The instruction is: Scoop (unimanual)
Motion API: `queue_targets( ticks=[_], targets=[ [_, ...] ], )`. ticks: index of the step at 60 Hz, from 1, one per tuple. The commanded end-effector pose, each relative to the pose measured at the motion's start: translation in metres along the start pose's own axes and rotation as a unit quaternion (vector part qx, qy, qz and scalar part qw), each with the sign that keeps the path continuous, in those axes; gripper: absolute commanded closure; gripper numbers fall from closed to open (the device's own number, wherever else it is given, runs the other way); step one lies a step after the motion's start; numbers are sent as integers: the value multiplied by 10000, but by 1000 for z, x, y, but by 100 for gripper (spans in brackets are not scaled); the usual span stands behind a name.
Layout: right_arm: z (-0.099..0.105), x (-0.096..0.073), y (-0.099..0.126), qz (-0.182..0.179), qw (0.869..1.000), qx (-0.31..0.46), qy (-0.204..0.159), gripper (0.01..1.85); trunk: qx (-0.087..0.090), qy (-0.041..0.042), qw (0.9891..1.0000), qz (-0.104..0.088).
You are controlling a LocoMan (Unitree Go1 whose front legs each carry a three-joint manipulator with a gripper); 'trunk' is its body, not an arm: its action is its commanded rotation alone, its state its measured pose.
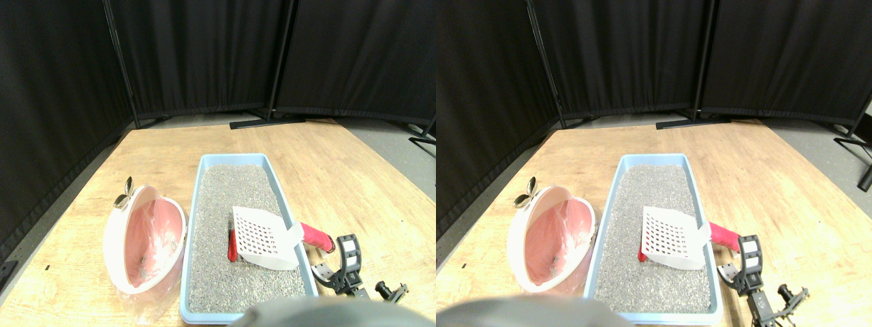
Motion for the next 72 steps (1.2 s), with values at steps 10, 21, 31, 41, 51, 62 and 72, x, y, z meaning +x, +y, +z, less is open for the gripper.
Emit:
queue_targets(
  ticks=[10, 21, 31, 41, 51, 62, 72],
  targets=[
    [-4, 17, -4, -264, 9996, -20, 32, 88, -87, -16, 10000, 20],
    [-7, 30, -9, -378, 9992, -26, 96, 88, -73, -10, 10000, 19],
    [-10, 41, -12, -482, 9987, -45, 160, 89, -70, -11, 10000, 9],
    [-13, 53, -12, -525, 9983, 131, 231, 89, -73, -16, 10000, -11],
    [-14, 63, -13, -624, 9971, 243, 362, 96, -89, 12, 10000, -4],
    [-16, 64, -13, -584, 9979, 83, 257, 158, -98, 34, 9999, 18],
    [-16, 63, -13, -437, 9990, 43, 76, 181, -107, 30, 9999, 34]
  ],
)
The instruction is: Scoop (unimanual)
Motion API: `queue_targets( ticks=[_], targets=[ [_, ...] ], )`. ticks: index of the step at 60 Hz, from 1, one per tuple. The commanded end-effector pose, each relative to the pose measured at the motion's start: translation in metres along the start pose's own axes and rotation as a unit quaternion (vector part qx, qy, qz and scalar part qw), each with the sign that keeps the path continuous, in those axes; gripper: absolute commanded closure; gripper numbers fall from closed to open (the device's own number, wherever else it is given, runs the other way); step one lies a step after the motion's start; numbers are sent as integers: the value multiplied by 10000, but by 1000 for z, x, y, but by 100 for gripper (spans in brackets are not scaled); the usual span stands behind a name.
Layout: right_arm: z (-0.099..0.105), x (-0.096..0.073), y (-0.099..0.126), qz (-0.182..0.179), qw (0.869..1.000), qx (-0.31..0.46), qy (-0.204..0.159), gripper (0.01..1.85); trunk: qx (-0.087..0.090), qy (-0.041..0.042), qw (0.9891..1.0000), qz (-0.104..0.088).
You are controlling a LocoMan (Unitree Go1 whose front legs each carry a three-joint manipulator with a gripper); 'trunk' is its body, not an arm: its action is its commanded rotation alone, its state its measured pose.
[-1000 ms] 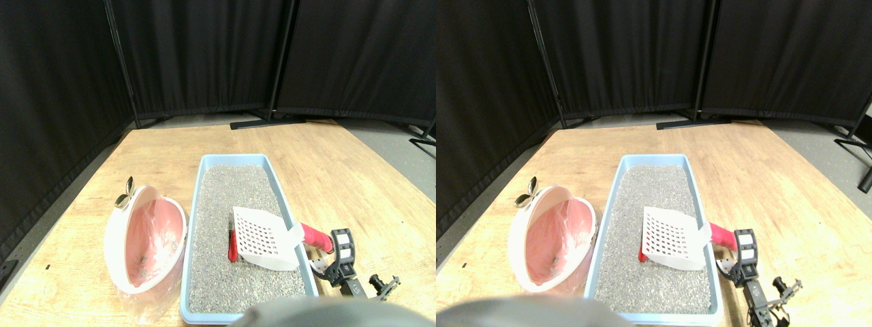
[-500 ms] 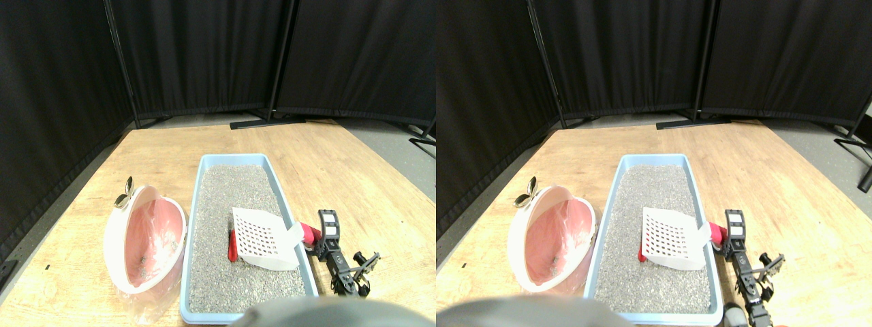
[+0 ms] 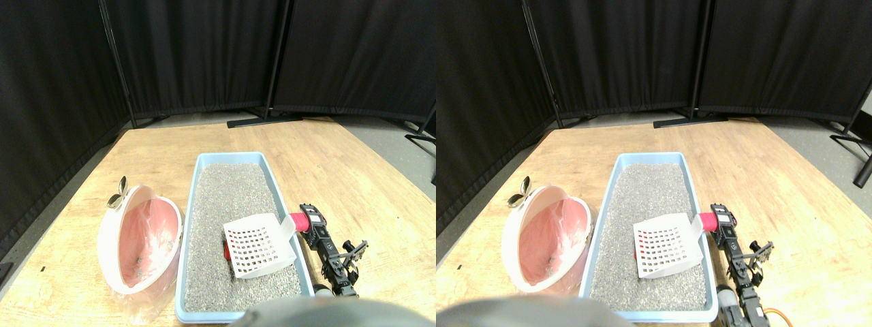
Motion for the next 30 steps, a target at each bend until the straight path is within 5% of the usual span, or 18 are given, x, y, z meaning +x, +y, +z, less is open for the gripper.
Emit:
queue_targets(
  ticks=[1, 13, 30],
  targets=[
    [5, 0, 1, 67, 9990, -222, -380, 181, -99, 19, 9999, 71],
    [12, -5, 2, 326, 9953, -506, -759, 181, -132, 10, 9999, 91],
    [47, -16, 12, 703, 9863, -871, -1213, 181, -176, -1, 9998, 129]
  ],
)
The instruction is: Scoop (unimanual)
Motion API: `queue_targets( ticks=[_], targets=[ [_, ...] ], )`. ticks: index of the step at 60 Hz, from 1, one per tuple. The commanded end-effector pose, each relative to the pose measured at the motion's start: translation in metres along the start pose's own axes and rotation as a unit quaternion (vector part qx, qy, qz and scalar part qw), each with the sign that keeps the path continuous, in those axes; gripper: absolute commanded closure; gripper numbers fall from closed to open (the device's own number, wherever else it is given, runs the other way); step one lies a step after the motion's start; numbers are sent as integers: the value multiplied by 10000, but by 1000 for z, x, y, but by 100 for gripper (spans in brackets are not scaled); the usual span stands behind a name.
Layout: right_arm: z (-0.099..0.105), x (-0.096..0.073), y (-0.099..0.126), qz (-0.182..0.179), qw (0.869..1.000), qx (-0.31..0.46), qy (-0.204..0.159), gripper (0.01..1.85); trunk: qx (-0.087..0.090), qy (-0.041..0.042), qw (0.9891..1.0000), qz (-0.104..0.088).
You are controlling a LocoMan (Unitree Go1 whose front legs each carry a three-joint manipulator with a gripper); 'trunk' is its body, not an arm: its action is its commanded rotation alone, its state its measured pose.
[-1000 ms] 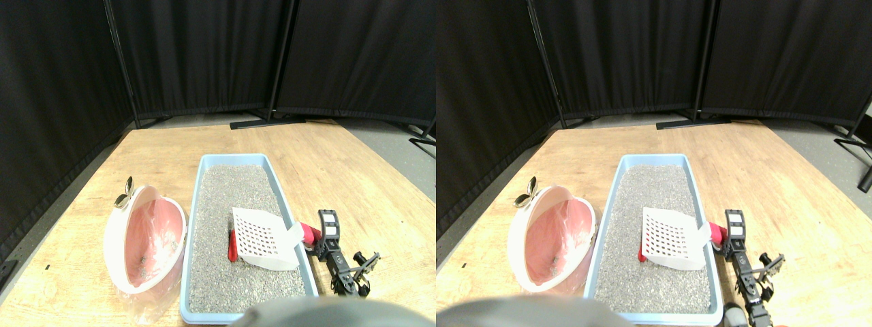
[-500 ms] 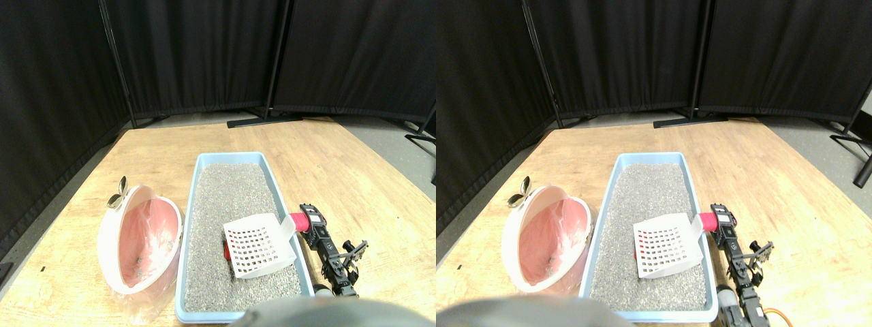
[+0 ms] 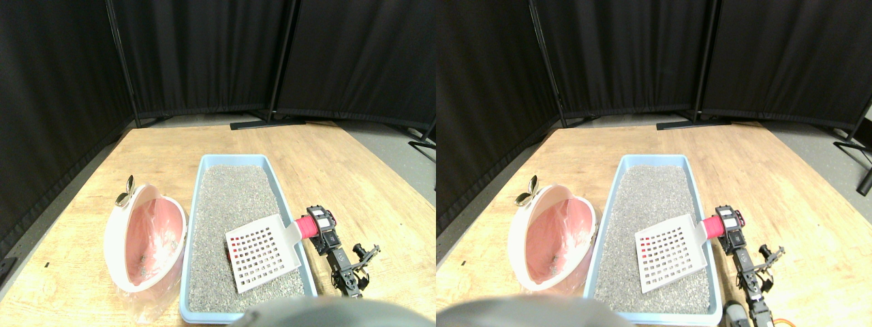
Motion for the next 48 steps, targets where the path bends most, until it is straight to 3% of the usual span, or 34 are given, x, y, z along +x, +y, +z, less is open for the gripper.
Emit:
queue_targets(
  ticks=[1, 23, 36, 48],
  targets=[
    [24, 2, 2, 82, 9988, -248, -411, 181, -110, 18, 9999, 64],
    [71, 17, 8, 470, 9944, -848, -423, 181, -239, -18, 9996, 171],
    [88, 26, 5, 692, 9878, -1277, -553, 181, -339, 1, 9991, 273],
    [100, 40, 1, 717, 9796, -1828, -418, 181, -408, 20, 9985, 354]
  ],
)
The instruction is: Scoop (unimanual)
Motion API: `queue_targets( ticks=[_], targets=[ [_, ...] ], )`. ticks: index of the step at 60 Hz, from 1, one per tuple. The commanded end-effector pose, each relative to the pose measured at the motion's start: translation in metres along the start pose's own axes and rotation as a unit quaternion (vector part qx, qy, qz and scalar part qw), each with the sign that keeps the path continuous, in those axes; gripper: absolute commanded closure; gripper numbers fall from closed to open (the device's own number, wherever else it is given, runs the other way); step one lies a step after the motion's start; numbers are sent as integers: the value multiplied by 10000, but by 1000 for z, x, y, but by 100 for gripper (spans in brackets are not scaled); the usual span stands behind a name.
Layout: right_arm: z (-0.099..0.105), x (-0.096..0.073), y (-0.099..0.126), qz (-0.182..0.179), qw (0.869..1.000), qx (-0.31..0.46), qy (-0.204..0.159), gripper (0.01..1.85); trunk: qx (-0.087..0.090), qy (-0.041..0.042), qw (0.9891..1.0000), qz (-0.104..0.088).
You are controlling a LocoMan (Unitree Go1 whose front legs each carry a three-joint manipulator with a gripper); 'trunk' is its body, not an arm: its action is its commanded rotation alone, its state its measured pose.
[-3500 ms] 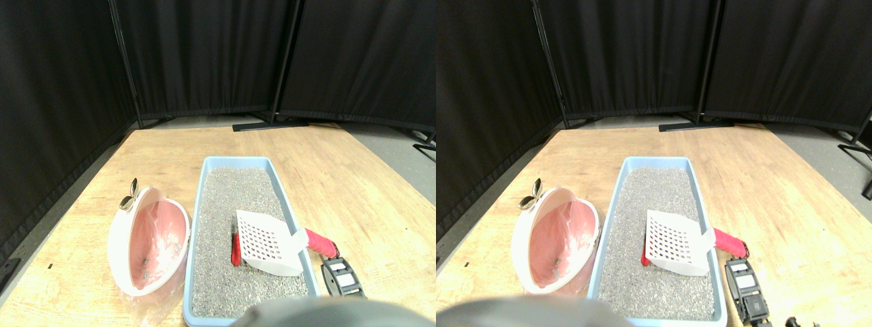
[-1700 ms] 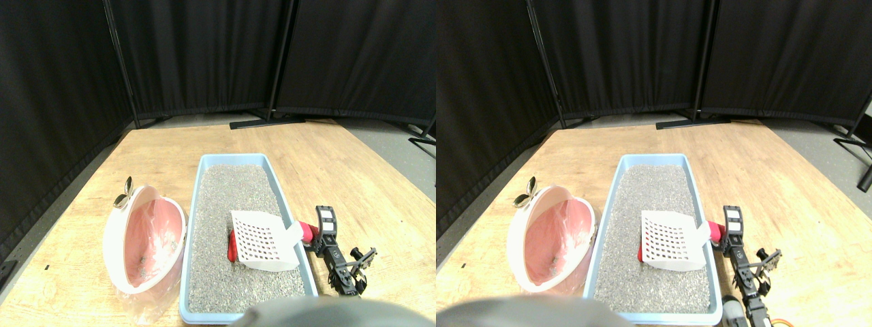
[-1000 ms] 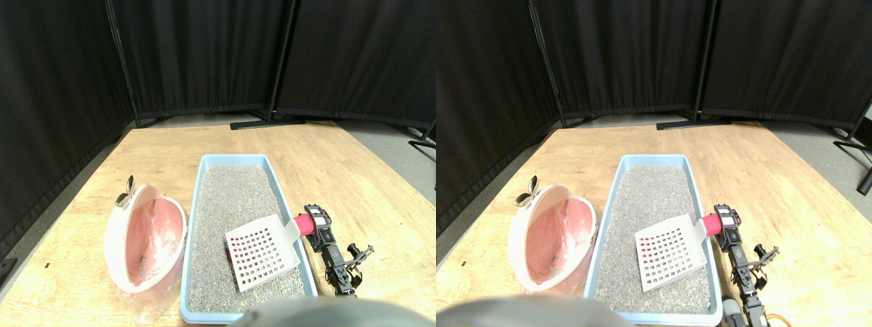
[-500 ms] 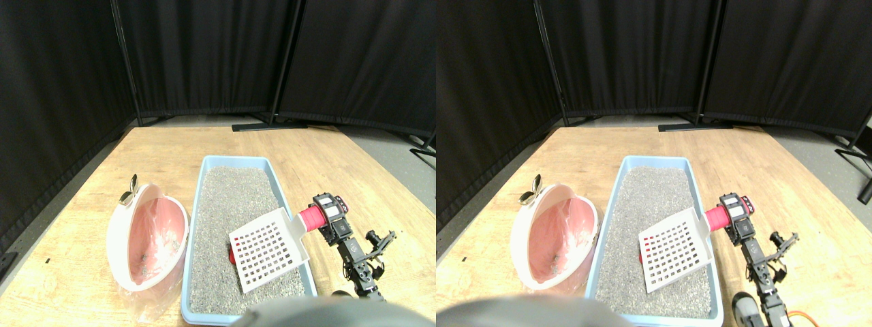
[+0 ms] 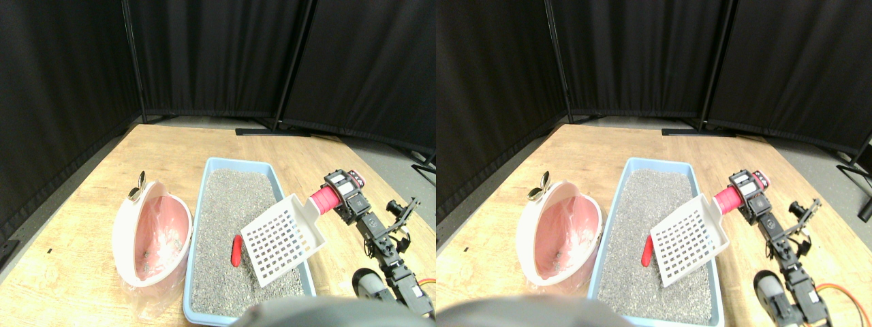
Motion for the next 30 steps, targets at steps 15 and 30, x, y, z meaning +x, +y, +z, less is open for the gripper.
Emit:
queue_targets(
  ticks=[15, 30],
  targets=[
    [5, 21, -11, -145, 9964, -830, -37, 181, -166, 132, 9995, 243],
    [-3, 32, -13, -126, 9924, -1215, 116, 181, -279, 173, 9985, 437]
  ],
)
